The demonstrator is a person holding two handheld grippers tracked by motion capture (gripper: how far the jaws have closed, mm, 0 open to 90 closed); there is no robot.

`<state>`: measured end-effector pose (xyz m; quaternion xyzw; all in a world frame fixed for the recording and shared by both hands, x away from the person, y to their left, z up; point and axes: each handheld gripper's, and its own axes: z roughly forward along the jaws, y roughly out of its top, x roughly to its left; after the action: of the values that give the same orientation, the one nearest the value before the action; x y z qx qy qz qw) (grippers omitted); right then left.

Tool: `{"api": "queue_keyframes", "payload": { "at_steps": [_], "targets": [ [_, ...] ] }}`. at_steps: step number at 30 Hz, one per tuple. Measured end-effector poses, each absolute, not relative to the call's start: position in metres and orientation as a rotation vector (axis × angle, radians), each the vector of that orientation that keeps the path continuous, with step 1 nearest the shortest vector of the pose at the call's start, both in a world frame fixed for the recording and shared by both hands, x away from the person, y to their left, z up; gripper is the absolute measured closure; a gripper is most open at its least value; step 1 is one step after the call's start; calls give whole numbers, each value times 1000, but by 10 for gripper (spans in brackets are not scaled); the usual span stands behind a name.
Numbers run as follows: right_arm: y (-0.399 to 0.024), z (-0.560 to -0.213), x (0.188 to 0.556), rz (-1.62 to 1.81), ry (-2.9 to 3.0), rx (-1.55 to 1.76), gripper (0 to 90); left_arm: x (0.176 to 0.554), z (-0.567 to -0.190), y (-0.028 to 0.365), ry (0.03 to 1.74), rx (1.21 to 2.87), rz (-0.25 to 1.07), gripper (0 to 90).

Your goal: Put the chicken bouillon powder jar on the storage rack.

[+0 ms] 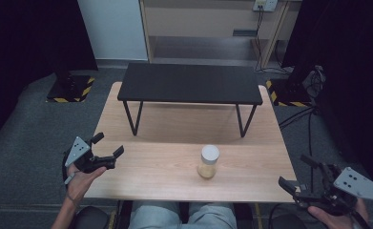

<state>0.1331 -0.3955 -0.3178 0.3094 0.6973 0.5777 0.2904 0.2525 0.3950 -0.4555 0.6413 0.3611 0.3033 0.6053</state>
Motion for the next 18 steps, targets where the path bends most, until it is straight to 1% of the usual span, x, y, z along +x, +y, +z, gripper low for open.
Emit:
{"api": "queue_keyframes", "payload": {
  "at_steps": [18],
  "targets": [
    [-378,-325,163,1560,1929,779,52,249,-455,394,840,1487,716,0]
  ]
}}
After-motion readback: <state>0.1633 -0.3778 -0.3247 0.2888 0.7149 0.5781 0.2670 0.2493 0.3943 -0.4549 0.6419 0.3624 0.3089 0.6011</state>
